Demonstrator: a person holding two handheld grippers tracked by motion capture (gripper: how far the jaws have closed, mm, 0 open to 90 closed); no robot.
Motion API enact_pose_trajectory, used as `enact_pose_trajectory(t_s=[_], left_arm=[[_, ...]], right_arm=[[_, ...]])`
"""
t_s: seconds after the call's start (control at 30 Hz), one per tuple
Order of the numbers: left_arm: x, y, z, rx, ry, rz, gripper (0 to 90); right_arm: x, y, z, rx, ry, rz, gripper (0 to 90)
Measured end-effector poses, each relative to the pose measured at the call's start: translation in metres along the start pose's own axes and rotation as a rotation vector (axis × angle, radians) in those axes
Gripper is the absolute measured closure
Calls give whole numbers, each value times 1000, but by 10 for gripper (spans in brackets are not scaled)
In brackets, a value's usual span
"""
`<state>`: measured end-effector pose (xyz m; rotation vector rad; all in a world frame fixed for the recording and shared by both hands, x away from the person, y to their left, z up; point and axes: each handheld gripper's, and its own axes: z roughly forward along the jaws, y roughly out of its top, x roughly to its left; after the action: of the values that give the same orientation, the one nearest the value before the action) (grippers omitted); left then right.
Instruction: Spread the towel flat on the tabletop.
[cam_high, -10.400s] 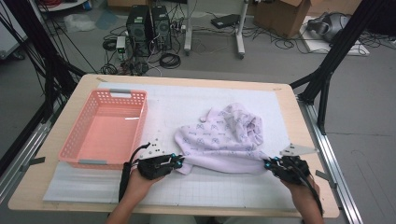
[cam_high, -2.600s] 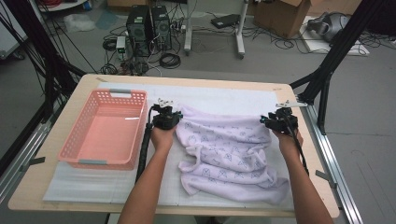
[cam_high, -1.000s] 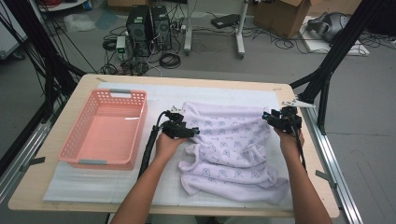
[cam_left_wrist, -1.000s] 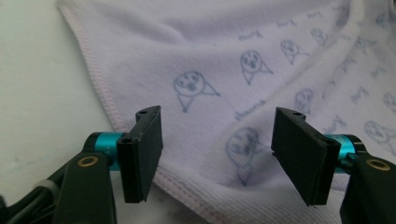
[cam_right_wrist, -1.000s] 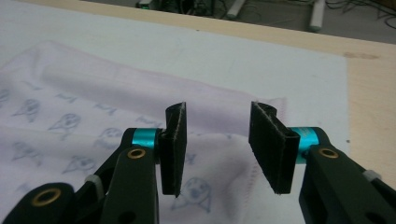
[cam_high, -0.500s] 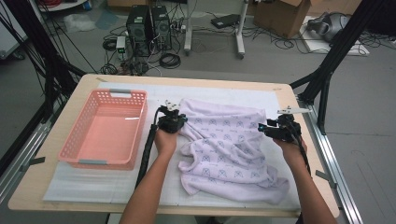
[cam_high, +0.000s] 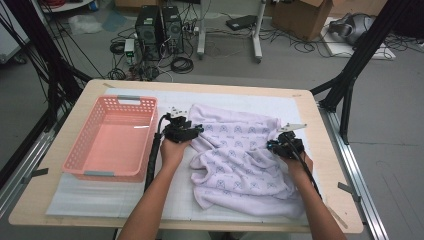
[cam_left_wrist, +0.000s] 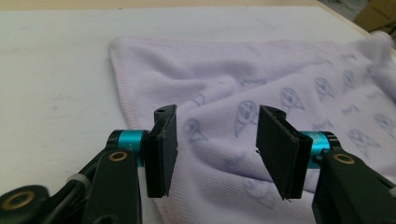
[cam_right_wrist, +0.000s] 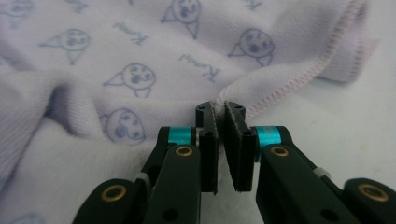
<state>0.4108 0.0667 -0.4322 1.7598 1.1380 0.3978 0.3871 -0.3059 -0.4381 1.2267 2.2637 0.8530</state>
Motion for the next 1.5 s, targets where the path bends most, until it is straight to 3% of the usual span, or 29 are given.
enact_pose_trajectory(t_s=[0.07, 0.2, 0.23, 0.3, 0.37, 0.5, 0.6, 0.67, 0.73, 0.77, 0.8, 0.83, 0.9, 1.07, 1.23, 1.4, 1.47, 1.5], left_arm=[[-6, -3, -2, 13, -23, 13, 482], [-14, -11, -5, 47, -72, 27, 483], [-16, -11, -6, 67, -88, 37, 481], [-20, -11, -8, 95, -113, 57, 481], [-25, -11, -11, 106, -135, 69, 484], [-35, -12, -10, 168, -166, 106, 459], [-43, -15, -7, 192, -185, 109, 424], [-47, -20, -4, 196, -186, 111, 421], [-51, -27, 0, 233, -188, 132, 429], [-54, -31, 0, 210, -172, 155, 453], [-55, -32, -2, 194, -172, 175, 563], [-55, -33, -3, 195, -169, 198, 747], [-53, -32, -5, 177, -124, 221, 872], [-26, -25, -17, 95, 36, 155, 880], [-12, -21, -23, 32, 113, 93, 881], [-2, -23, -19, 43, 110, 53, 871], [-2, -23, -20, 39, 95, 45, 819], [-2, -23, -20, 32, 81, 29, 772]], right_arm=[[-6, 3, 2, -17, -72, 18, 854], [-27, 5, 1, -63, -259, 70, 853], [-31, 5, 1, -62, -277, 94, 847], [-36, 2, 2, -71, -241, 144, 801], [-35, 1, -1, -81, -212, 160, 676], [-32, 0, -16, -142, -165, 176, 644], [-32, -3, -29, -178, -123, 193, 630], [-31, -7, -36, -186, -99, 193, 625], [-30, -11, -42, -178, -79, 182, 623], [-30, -14, -45, -178, -73, 179, 623], [-30, -16, -47, -175, -59, 180, 621], [-30, -19, -50, -172, -41, 186, 621], [-28, -24, -53, -166, -29, 175, 622], [-26, -35, -52, -140, 8, 173, 643], [-25, -36, -41, -120, 77, 198, 637], [-10, -32, -36, -121, 206, 179, 586], [-3, -30, -31, -114, 294, 182, 559], [2, -29, -28, -95, 309, 167, 542]])
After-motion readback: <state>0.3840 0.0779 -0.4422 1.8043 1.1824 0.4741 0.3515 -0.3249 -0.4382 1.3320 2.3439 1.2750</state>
